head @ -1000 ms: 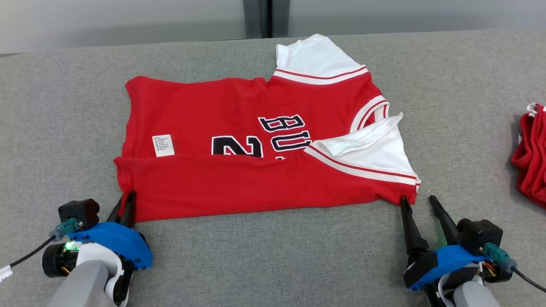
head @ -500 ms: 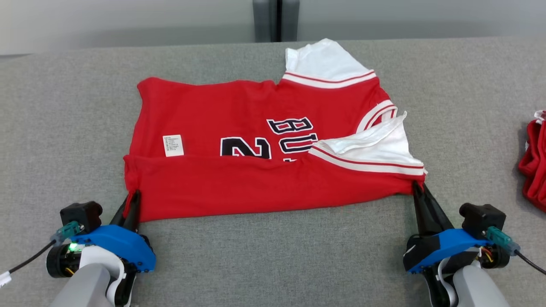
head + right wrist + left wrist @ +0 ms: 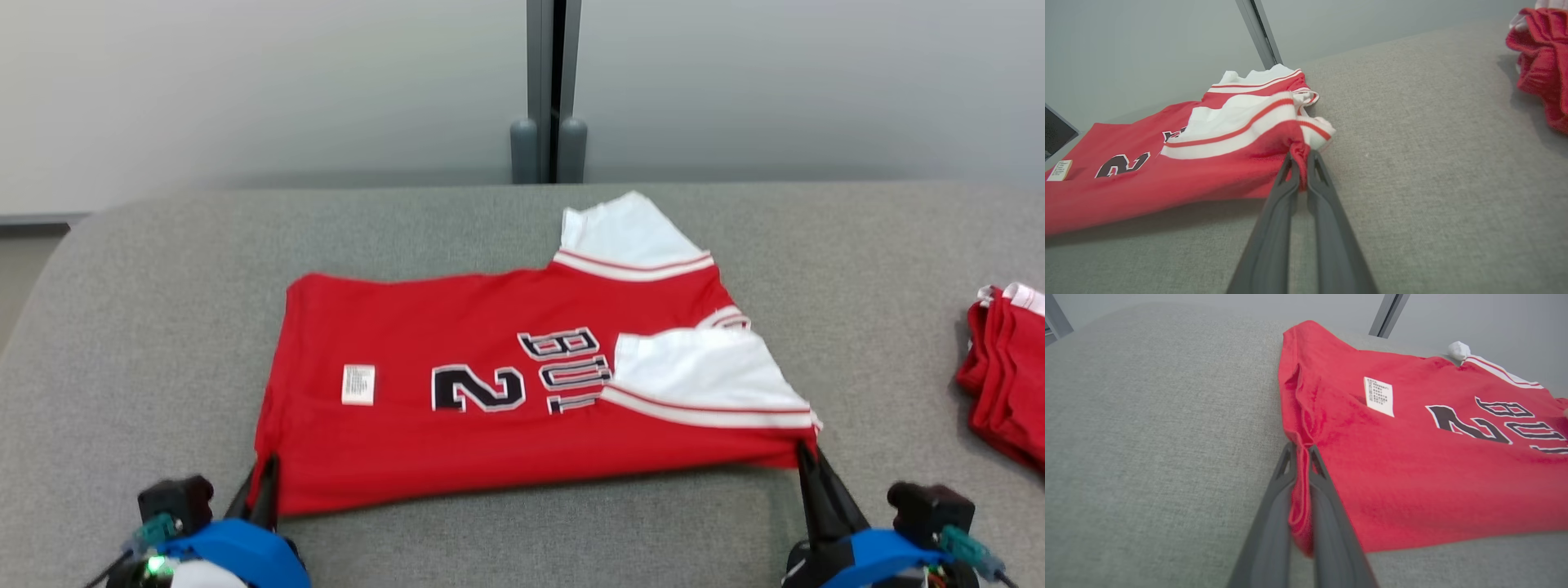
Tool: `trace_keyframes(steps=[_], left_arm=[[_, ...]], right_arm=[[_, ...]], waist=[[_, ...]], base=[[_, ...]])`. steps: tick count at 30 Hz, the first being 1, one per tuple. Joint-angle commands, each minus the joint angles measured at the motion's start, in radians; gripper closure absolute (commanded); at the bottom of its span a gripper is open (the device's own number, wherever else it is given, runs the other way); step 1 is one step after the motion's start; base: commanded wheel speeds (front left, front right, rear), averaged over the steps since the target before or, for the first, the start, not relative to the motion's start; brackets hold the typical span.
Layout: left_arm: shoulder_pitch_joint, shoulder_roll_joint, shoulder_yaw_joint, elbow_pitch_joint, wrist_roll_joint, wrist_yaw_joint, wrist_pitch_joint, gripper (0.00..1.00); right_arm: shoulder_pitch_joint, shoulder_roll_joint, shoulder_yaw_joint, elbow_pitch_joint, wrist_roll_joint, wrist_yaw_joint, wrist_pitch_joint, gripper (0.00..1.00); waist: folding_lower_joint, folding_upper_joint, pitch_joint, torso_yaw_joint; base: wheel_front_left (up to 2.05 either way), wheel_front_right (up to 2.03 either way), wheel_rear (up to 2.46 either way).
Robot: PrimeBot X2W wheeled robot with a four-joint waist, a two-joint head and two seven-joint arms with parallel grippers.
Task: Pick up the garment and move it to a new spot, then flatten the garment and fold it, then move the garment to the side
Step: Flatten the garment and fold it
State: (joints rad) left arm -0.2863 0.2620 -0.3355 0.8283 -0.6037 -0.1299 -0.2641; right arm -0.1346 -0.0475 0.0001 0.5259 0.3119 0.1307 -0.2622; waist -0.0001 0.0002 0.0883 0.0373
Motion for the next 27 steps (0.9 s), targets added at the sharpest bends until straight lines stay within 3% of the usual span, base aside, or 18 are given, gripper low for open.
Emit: trace_keyframes(steps=[1,12,13,14,15,23,27], left_arm=[[0.039,-0.006,0.012,0.012,0.014,-0.001,0.000,1.00],[0.137,-0.044,0.047,0.028,0.060,-0.001,0.000,1.00],[0.136,-0.046,0.051,0.024,0.066,-0.001,0.000,1.00],[0.133,-0.049,0.055,0.021,0.071,-0.001,0.000,0.49],[0.124,-0.048,0.056,0.013,0.081,-0.001,0.000,0.00],[0.015,0.004,0.114,-0.098,0.142,-0.001,0.000,0.00],[-0.103,0.072,0.061,-0.103,0.130,-0.001,0.026,0.00]], right_arm=[[0.044,-0.006,0.005,-0.009,0.018,0.000,-0.003,1.00],[0.188,-0.006,0.031,-0.045,0.050,0.000,-0.003,1.00],[0.187,-0.006,0.030,-0.037,0.035,0.000,-0.003,0.95],[0.176,-0.006,0.028,-0.033,0.025,0.000,-0.003,0.20],[0.162,-0.006,0.023,-0.031,0.024,0.000,-0.003,0.00],[0.052,-0.005,-0.024,-0.072,-0.030,0.000,-0.003,0.00],[-0.040,-0.005,-0.013,-0.066,-0.066,0.000,-0.003,0.00]], waist=[[0.0001,-0.0002,-0.042,-0.018],[0.0001,-0.0002,-0.074,-0.018],[0.0001,-0.0002,-0.069,-0.017],[0.0001,-0.0002,-0.064,-0.015],[0.0001,-0.0002,-0.060,-0.013],[0.0001,-0.0002,-0.009,0.008],[0.0001,-0.0002,0.040,0.004]], base=[[0.00,0.00,0.00],[0.00,0.00,0.00],[0.00,0.00,0.00],[0.00,0.00,0.00],[0.00,0.00,0.00],[0.00,0.00,0.00],[0.00,0.00,0.00]])
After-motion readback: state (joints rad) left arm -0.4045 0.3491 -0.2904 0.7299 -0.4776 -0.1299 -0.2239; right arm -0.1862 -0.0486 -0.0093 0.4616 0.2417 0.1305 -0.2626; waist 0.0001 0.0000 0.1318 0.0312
